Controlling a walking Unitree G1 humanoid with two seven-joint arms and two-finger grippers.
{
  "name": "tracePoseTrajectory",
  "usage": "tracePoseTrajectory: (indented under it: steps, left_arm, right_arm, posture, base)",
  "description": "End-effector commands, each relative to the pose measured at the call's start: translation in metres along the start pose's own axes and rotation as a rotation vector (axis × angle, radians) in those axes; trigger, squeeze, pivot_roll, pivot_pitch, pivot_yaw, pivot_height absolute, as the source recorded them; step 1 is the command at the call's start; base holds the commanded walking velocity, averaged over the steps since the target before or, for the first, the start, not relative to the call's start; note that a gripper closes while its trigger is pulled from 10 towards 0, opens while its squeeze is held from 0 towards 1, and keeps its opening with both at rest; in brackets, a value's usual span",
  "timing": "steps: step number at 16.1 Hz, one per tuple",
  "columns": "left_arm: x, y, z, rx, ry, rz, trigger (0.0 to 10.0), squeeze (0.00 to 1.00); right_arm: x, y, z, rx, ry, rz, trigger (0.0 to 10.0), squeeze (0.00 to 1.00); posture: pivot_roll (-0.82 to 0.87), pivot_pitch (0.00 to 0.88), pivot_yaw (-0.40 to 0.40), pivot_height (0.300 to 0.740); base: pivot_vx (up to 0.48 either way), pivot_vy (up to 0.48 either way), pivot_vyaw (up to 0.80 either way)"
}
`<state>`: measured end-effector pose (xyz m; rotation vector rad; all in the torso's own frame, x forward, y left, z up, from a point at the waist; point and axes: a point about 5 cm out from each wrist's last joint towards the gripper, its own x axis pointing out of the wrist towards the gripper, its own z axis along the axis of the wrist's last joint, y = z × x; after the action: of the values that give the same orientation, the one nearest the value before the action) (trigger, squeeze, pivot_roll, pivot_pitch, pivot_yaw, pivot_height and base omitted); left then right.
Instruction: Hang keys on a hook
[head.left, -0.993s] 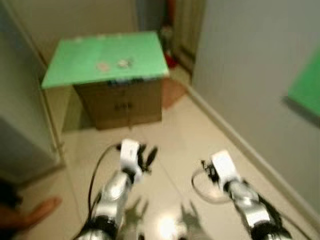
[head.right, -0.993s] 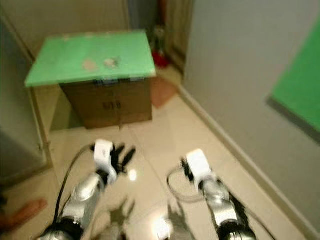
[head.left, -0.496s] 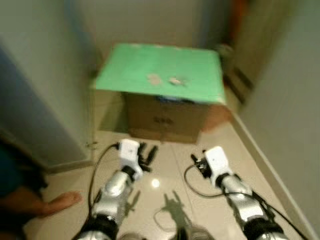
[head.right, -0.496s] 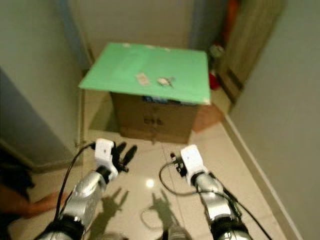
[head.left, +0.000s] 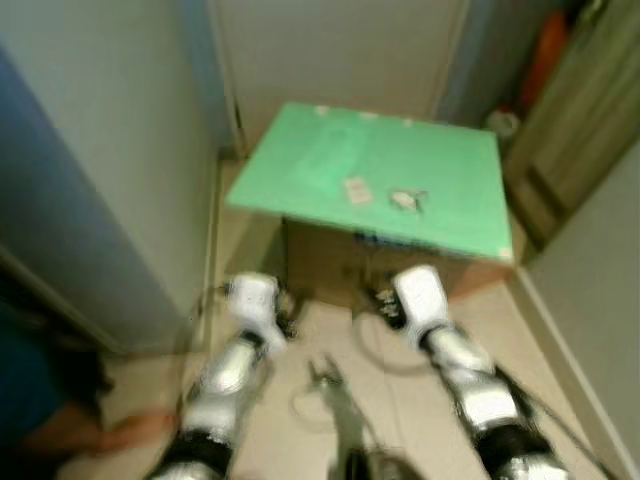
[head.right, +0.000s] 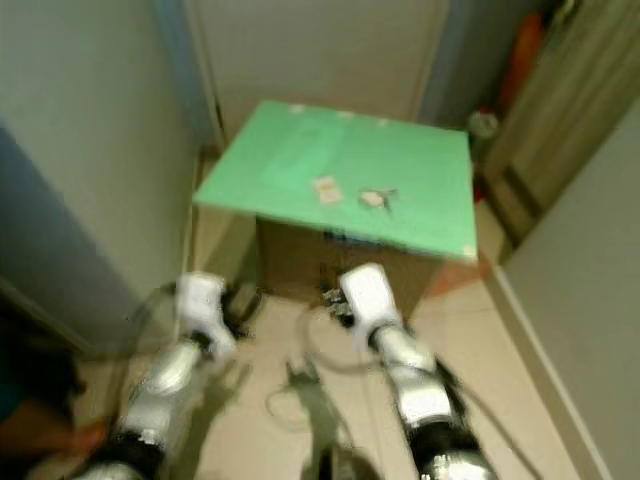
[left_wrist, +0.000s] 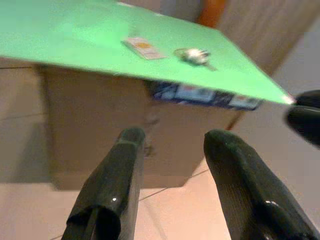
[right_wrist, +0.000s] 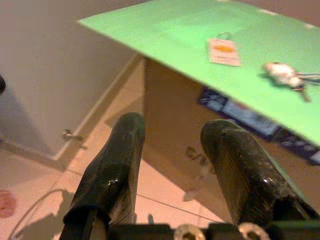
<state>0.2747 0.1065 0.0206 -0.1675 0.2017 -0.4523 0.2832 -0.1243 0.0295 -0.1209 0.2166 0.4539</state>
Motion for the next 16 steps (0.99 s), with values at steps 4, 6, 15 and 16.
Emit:
tracePoseTrajectory:
  steps: [4,6,15,16]
  left_arm:
    - [-0.002,0.006,0.006,0.020,-0.012,0.009,10.0,0.00]
    - [-0.001,0.004,0.008,0.021,-0.019,0.001,10.0,0.00]
    - [0.001,0.000,0.015,0.017,-0.047,0.002,10.0,0.00]
    - [0.001,-0.001,0.015,0.015,-0.048,0.004,10.0,0.00]
  right_arm:
    - [0.007,0.016,0.026,0.037,-0.108,0.091,10.0,0.00]
    - [0.008,0.020,0.036,0.041,-0.145,0.131,10.0,0.00]
    - [0.002,0.036,0.056,-0.108,-0.207,0.274,10.0,0.00]
    - [0.002,0.037,0.057,-0.120,-0.200,0.284,10.0,0.00]
  posture:
    - [0.05,0.078,-0.005,0.740]
    - [0.05,0.074,-0.005,0.740]
    - [0.06,0.081,-0.016,0.740]
    - [0.06,0.083,-0.014,0.740]
  base:
    - [0.465,0.000,-0.80]
    - [0.465,0.000,-0.80]
    - [0.465,0.000,0.09]
    - [0.465,0.000,0.80]
